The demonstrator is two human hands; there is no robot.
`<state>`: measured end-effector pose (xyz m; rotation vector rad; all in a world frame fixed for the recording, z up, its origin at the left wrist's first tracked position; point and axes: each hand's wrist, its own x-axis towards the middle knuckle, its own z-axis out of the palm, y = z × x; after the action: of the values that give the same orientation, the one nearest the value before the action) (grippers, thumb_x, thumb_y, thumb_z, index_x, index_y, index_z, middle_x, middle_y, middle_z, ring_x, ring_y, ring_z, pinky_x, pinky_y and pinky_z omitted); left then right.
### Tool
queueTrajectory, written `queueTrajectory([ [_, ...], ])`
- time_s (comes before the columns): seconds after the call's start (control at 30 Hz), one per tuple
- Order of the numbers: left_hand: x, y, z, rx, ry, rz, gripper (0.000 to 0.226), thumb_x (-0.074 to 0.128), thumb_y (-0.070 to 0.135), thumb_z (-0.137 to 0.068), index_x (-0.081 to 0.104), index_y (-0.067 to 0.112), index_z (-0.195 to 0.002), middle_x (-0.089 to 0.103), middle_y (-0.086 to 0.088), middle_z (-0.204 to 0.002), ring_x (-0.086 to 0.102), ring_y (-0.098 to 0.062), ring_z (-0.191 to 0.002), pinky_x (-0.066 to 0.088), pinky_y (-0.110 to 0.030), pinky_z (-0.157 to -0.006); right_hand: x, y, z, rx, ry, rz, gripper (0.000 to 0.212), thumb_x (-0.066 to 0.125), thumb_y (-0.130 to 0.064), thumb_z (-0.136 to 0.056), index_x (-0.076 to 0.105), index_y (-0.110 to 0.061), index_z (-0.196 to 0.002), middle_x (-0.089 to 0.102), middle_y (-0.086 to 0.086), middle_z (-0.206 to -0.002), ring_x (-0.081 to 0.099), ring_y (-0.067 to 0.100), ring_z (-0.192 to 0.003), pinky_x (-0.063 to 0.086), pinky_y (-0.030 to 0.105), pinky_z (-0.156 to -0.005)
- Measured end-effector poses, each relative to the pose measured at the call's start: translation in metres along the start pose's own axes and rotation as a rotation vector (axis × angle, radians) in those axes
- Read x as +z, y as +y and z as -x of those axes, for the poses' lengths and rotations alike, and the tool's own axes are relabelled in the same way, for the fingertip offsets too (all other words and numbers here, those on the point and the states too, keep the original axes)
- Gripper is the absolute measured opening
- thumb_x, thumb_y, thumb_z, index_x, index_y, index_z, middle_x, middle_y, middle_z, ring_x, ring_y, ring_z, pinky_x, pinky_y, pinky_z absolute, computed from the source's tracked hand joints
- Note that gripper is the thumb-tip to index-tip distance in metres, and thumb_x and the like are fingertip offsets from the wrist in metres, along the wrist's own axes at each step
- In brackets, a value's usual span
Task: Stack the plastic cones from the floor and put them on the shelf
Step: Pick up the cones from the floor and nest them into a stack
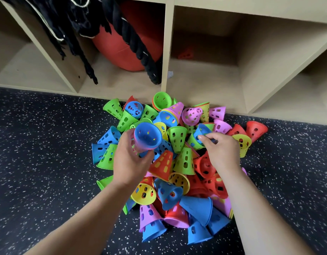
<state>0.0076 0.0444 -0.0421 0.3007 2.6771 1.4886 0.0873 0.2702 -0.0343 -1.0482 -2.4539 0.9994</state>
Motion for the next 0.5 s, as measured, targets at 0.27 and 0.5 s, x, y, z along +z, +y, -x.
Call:
queueTrajectory([
  [0.27,-0.001,0.019,0.017,0.017,-0.029,0.008,0.057,0.081,0.025,-0.074,0.055,0.028,-0.124,0.064,0.01,-0.114,0.06,-0.013,-0.104,0.053,-0.041,-0.088,-0.047,-0.065,0.018,-0.547,0.349,-0.135,0.014,0.071,-0.022,-0.09,0.077,-0.01,-0.089,0.071,-0.003,-0.081,0.056,0.012,-0.072,0.045,0.02,-0.072],
  [0.5,-0.007,0.032,0.027,0.054,-0.024,0.045,0.061,0.072,0.041,-0.069,0.056,0.028,-0.126,0.065,0.008,-0.113,0.061,-0.012,-0.1,0.054,-0.037,-0.085,-0.026,-0.085,0.053,-0.651,-0.015,-0.071,0.032,0.063,-0.041,-0.091,0.076,-0.018,-0.109,0.073,-0.009,-0.106,0.064,0.006,-0.092,0.05,0.022,-0.085],
])
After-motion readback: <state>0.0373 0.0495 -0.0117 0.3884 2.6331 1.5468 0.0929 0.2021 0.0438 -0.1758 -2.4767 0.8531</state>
